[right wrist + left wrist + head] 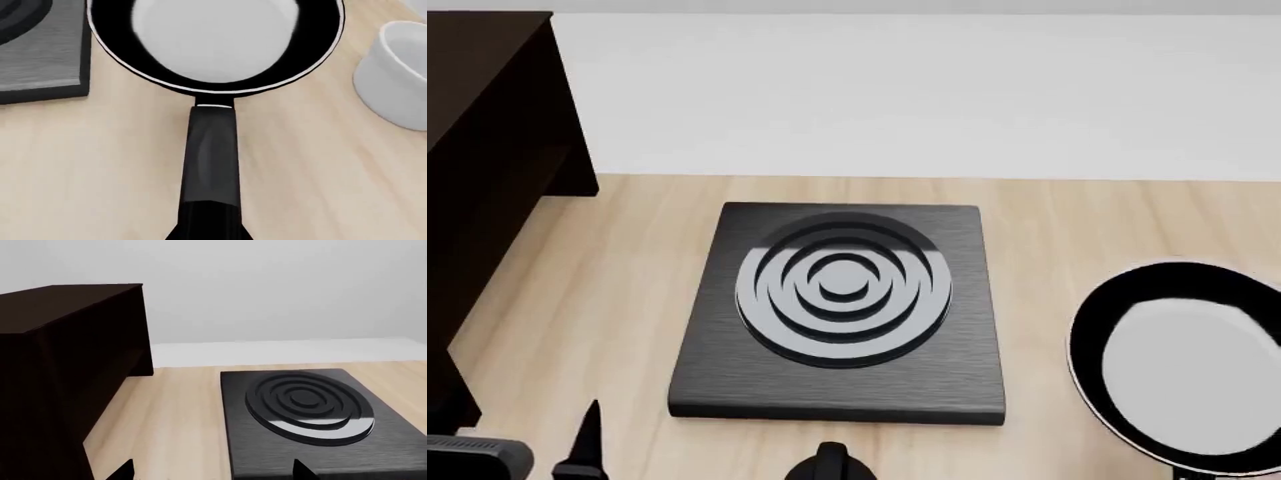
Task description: Put the frying pan on the cabinet shelf.
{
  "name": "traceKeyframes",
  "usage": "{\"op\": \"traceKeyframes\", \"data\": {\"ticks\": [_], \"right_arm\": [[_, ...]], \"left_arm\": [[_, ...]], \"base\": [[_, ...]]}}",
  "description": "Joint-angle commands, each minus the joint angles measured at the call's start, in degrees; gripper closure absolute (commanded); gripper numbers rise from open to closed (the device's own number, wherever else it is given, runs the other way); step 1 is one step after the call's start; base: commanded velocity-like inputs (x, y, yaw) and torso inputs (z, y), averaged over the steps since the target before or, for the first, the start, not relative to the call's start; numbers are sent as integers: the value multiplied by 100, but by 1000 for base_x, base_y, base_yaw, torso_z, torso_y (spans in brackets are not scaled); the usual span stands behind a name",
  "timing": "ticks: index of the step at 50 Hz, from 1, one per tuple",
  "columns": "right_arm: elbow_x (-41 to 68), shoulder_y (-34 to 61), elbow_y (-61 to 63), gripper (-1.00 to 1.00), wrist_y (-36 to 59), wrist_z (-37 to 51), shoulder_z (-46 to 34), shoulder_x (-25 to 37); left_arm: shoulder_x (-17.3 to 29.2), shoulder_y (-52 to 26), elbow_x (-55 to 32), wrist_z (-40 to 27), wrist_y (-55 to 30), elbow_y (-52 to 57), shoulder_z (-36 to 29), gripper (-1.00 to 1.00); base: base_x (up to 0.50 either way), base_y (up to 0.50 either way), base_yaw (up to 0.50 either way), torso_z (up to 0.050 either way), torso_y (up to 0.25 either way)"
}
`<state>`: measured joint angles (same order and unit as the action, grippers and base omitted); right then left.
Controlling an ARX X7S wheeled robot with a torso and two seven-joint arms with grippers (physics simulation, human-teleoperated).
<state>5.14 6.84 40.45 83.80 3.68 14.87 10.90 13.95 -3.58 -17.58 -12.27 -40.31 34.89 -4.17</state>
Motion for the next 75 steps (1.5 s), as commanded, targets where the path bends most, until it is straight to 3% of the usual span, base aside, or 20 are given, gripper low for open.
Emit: {"op": "traceKeyframes", "data": {"ticks": [1,4,8,12,16,18,23,25,29,31,33,36,40,42,46,49,53,60,65,75], "right_arm": [[-98,705,619,100,579,-89,-721,439],[7,905,549,100,605,-83,-827,495],[652,1457,398,100,618,240,-1093,823],[3178,2142,23,100,617,1974,-1122,1458],[4346,2811,-234,100,596,2723,-1311,1701],[4476,3112,-320,100,547,2706,-1505,1747],[4742,3657,-463,100,539,2823,-1861,1804],[4554,3828,-500,100,310,2800,-2234,1898],[4383,3886,-600,100,-236,2494,-2756,1924],[4220,3873,-677,100,-563,2310,-3043,1974],[4108,3894,-743,100,-856,2034,-3339,2048],[3766,3780,-935,100,-1506,1698,-3648,2144],[3434,3694,-1139,100,-2133,1367,-3968,2234],[3409,3681,-1192,100,-2302,1262,-3982,2231],[3375,3735,-1201,100,-2399,1167,-4046,2236],[3446,3792,-1117,100,-2380,1120,-4052,2205],[3463,3819,-1089,100,-2312,1134,-4114,2178],[3501,3896,-1037,100,-2223,1163,-4201,2083],[3597,3950,-990,100,-2135,1197,-4159,2025],[3572,3959,-996,100,-2150,1166,-4296,1991]], "left_arm": [[-59,-157,-254,68,-202,-167,97,-100],[104,-462,26,-49,-556,-314,-242,-100],[-44,-923,-292,-13,-799,-449,11,-100],[-97,-1441,-446,35,-1135,-628,18,-100],[-254,-1996,-944,147,-1645,-832,349,-100],[-271,-2402,-1132,140,-2216,-1134,363,-100],[-439,-2729,-1524,322,-2347,-1236,619,-100],[-226,-2810,-1488,633,-2250,-1274,259,-100],[-606,-3087,-2075,586,-2547,-1638,1107,-100],[-541,-3174,-2310,809,-2704,-1660,1106,-100],[-845,-3327,-2950,629,-3296,-1886,1829,-100],[-641,-3328,-2798,723,-3228,-1864,1499,-100],[-926,-3447,-3440,625,-3648,-1873,2114,-100],[-1135,-3617,-3866,256,-4146,-2064,2641,-100],[-1120,-3816,-4136,120,-4381,-2096,2770,-100],[-1131,-4095,-5111,-822,-4958,-2538,3011,-100],[-1126,-4237,-6176,-1716,-4919,-2833,3095,-100],[-1090,-4150,-6743,-2196,-4754,-2921,2905,-100],[-1156,-4143,-8404,-3430,-4639,-3295,2843,-100],[-1180,-4165,-9149,-3924,-4206,-3294,2383,-100]], "base": [[0,0,0,0,0],[0,1,-1,0,0],[0,0,0,0,0],[0,0,-1,0,4],[0,1,-1,0,0],[0,0,0,0,0],[0,1,-1,0,2],[0,1,-2,0,0],[0,1,0,0,0],[0,0,0,0,5],[0,1,0,0,0],[0,0,-1,5,0],[0,0,0,0,3],[0,0,-2,0,0],[0,1,-1,0,0],[0,1,0,0,4],[0,1,-1,0,0],[0,0,-1,0,1],[0,0,-1,0,2],[0,0,0,1,1]]}}
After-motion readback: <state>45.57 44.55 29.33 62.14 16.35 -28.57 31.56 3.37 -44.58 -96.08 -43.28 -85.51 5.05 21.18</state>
